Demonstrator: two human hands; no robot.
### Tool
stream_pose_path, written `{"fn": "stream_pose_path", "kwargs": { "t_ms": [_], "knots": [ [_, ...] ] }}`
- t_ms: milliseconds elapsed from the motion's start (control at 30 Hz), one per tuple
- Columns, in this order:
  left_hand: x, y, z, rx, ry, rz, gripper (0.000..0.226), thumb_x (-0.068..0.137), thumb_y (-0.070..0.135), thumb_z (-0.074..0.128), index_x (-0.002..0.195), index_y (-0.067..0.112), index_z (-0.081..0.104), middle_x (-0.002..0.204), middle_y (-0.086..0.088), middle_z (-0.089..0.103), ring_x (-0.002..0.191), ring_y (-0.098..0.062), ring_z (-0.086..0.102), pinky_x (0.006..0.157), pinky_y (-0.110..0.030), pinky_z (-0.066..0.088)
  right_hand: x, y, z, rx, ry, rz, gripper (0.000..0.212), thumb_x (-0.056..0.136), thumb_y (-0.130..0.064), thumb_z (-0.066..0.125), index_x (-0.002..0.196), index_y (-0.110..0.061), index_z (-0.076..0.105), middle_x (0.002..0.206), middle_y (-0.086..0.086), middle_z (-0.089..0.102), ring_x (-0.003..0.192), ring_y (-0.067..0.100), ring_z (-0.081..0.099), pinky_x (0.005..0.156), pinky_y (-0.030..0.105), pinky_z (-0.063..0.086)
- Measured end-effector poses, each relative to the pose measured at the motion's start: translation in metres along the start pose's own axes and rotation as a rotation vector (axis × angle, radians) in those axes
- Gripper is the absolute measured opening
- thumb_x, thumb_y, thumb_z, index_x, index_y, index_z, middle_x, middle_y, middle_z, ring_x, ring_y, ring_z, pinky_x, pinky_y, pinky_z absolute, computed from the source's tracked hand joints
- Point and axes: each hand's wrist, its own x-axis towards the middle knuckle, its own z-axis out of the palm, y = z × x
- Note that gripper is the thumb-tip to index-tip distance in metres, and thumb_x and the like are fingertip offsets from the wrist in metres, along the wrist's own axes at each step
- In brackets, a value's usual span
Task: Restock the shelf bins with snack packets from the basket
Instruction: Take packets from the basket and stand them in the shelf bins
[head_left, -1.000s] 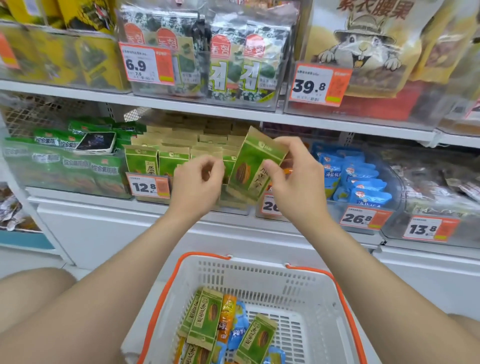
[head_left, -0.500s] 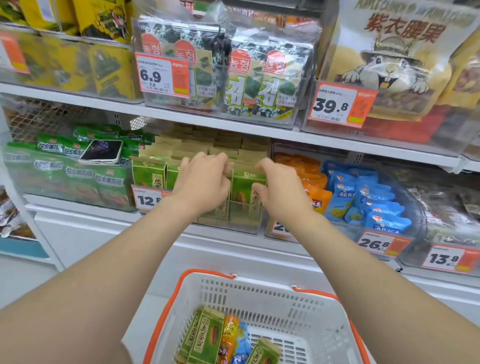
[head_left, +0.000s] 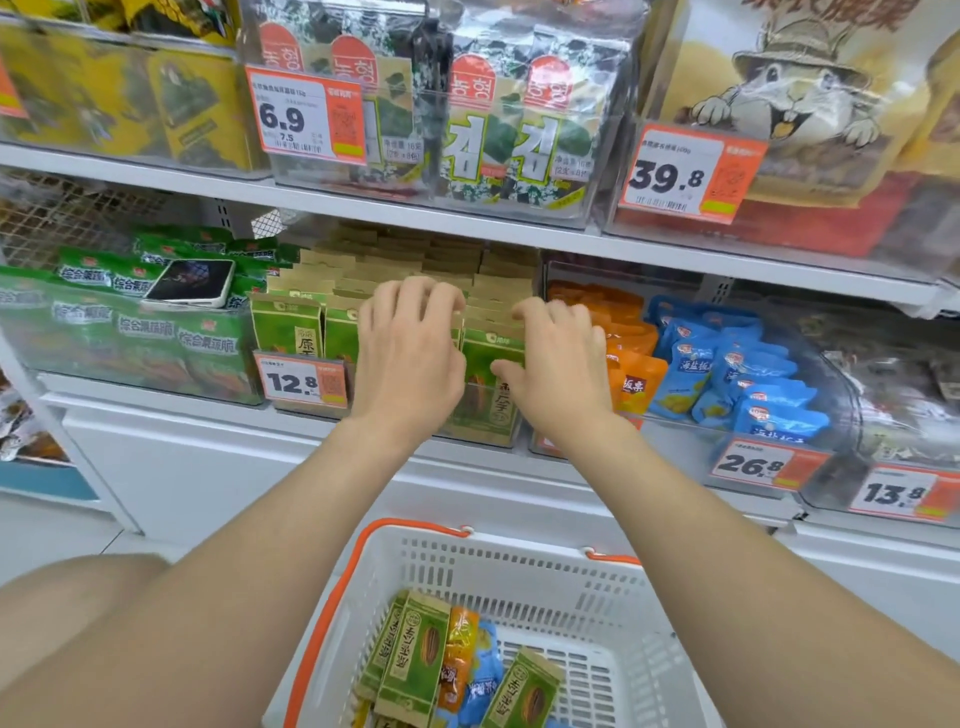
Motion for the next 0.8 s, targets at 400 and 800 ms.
{"fn": "stream_pose_path", "kwargs": {
  "t_ms": [400, 800],
  "knots": [
    [-0.134, 0.017, 0.042, 0.072, -0.891, 0.207, 0.022, 0.093, 0.04, 0.052, 0.095, 0.024, 0.066, 0.09, 0.0, 0.071, 0.084, -0.028, 0.068, 0.063, -0.033, 0.042, -0.135, 0.008, 0.003, 0.006, -0.683, -0.095, 0.013, 0.087, -0.018, 0.058, 0.099, -0.018, 0.054, 0.098, 0.008, 0.062, 0.089, 0.035, 0.062, 0.065, 0.035, 0.041],
    [-0.297, 0.047, 0.111, 0.121, -1.605, 0.332, 0.046, 0.103, 0.011, 0.047, 0.148, 0.022, 0.044, 0.127, -0.01, 0.059, 0.107, -0.031, 0.063, 0.077, -0.039, 0.053, -0.266, 0.047, 0.091, -0.266, -1.254, -0.216, 0.027, 0.096, -0.007, 0.056, 0.122, -0.015, 0.061, 0.111, 0.004, 0.061, 0.097, 0.028, 0.064, 0.07, 0.036, 0.043]
  ]
}}
